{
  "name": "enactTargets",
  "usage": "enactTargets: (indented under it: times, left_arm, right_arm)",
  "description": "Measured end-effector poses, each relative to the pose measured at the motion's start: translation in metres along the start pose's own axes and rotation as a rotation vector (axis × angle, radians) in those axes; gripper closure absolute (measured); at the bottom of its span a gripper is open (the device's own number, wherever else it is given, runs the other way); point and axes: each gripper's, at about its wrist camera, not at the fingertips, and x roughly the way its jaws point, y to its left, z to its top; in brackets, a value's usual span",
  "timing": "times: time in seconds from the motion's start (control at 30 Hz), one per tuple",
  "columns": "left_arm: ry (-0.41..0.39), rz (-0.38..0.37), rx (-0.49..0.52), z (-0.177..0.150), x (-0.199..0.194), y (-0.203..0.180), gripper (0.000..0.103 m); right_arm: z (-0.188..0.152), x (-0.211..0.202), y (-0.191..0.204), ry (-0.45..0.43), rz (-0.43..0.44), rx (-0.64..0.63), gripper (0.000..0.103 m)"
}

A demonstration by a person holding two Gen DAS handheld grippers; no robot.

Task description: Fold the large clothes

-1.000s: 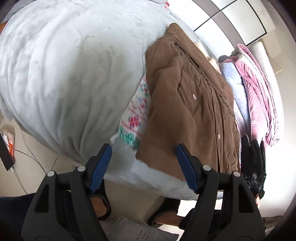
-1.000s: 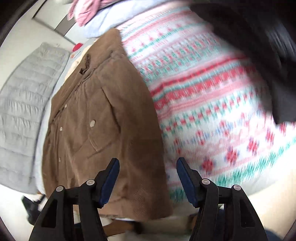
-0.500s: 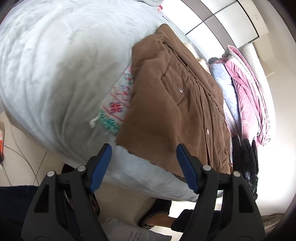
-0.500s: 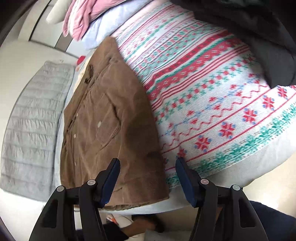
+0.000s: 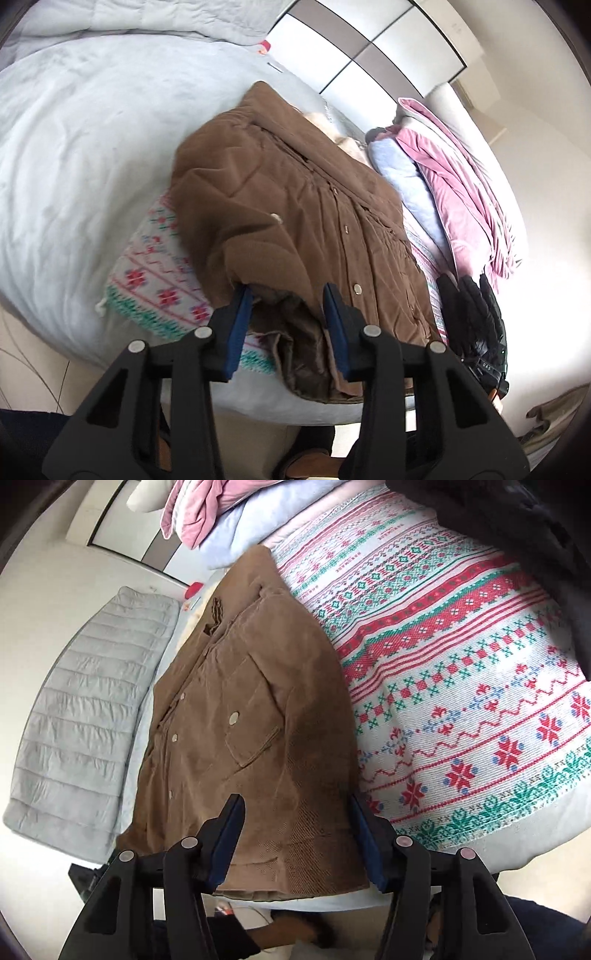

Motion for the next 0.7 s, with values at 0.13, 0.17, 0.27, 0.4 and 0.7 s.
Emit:
enactTargets:
  times: [0.13, 0.17, 0.27, 0.4, 0.7]
  left_arm:
    - [0.010, -0.005, 0.014, 0.003, 0.009, -0.004, 0.061]
    - [0.014, -0.004, 0.007, 0.005, 0.011, -0.002, 0.061]
    - [0.016, -0.005, -0.013, 0.006, 0.014, 0.003, 0.061]
    - [0.032, 0.093, 0.024, 0.000, 0.018, 0.005, 0.059]
    - [0.035, 0.189, 0.023, -0.006, 0.005, 0.022, 0.056]
  right_arm:
    - [0.000, 0.000, 0.004, -0.012, 0.035, 0.005, 0.044]
    - [0.000, 0.003, 0.005, -0.010, 0.029, 0.006, 0.044]
    - [-0.001, 0.002, 0.000, 0.008, 0.017, 0.003, 0.044]
    - [-0.004, 0.004, -0.004, 0.034, 0.002, -0.012, 0.044]
    - [-0.006, 0.001, 0.001, 0.025, 0.024, -0.041, 0.044]
